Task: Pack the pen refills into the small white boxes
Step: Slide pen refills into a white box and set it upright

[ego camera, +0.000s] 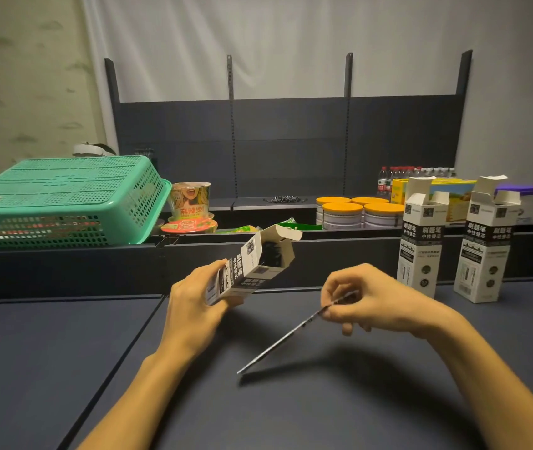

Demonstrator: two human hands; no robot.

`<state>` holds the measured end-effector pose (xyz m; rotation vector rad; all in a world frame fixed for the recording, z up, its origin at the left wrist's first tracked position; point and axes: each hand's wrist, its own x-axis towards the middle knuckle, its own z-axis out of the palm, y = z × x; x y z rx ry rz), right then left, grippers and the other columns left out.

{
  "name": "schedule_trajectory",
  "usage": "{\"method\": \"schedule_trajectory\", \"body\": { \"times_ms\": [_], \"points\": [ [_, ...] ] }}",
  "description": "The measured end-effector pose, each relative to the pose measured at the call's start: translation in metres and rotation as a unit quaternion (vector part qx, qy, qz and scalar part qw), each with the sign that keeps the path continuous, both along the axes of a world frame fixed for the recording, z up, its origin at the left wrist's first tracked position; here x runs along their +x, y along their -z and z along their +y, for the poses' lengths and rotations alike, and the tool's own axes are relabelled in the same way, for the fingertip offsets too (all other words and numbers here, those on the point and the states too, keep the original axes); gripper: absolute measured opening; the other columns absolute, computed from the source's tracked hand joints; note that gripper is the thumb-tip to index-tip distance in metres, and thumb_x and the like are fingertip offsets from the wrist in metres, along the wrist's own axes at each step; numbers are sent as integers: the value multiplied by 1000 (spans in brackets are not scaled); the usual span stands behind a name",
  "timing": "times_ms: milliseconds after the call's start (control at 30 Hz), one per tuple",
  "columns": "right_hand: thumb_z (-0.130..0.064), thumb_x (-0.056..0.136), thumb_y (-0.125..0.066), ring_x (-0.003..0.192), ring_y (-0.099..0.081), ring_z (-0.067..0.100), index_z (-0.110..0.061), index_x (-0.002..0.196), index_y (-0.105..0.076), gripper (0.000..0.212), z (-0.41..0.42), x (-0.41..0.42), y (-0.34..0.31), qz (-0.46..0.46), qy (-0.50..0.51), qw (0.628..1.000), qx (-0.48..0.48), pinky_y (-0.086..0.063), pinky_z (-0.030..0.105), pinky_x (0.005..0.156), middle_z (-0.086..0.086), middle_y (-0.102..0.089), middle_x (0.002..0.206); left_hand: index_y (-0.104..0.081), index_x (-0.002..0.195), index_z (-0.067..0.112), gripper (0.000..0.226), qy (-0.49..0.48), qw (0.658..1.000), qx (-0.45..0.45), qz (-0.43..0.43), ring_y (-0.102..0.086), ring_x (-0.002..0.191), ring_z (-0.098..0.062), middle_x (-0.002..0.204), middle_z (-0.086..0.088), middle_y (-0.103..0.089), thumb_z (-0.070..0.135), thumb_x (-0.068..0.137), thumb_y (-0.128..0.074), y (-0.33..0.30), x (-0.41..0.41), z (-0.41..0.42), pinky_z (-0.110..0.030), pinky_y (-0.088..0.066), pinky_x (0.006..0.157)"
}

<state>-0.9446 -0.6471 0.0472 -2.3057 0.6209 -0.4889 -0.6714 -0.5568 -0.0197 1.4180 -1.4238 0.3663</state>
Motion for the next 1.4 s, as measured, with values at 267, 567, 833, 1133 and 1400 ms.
{"method": "schedule_trajectory", "body": {
  "times_ms": [267, 567, 833, 1133, 1400],
  "points": [
    [-23, 77, -71, 59, -63, 20, 1, 95, -66, 30, 10, -1, -12, -253, 42, 960, 112, -47, 24, 48, 13, -69, 76, -60, 125, 13, 63, -6, 1000, -5, 4, -52, 100, 5, 114, 11, -58, 15, 68, -84, -2, -3, -1, 0, -38, 85],
    [-18, 86, -52, 85, -73, 29, -8, 97, -57, 16, 21, -11, -31, -468, -14, 836, 286, -61, 30, 66, 20, -72, 98, -60, 125, 13, 62, -2, 1000, -6, 13, -52, 100, 7, 114, 12, -59, 13, 68, -83, -1, -3, 0, 1, -37, 84],
    [-19, 88, -49, 100, -69, 32, -2, 110, -53, 28, 21, -8, -31, -491, -45, 827, 271, -59, 31, 74, 18, -71, 104, -56, 131, 15, 64, 0, 1000, 11, 5, -50, 109, 6, 123, 11, -57, -2, 73, -75, 2, 1, -1, -7, -39, 94],
    [-15, 86, -52, 100, -69, 37, -1, 107, -52, 25, 24, -4, -28, -480, -44, 838, 255, -59, 36, 76, 20, -70, 104, -56, 131, 13, 64, 11, 1000, 15, -1, -48, 110, 7, 123, 12, -56, -4, 73, -75, 2, 0, -2, 1, -34, 91],
    [-11, 86, -58, 94, -71, 34, -6, 95, -58, 10, 23, 7, -18, -446, -17, 880, 160, -60, 41, 78, 20, -72, 102, -58, 129, 13, 60, 32, 999, 9, -10, -49, 105, 20, 119, 15, -57, 8, 73, -79, 0, -4, -1, -1, -37, 89]
  ]
}}
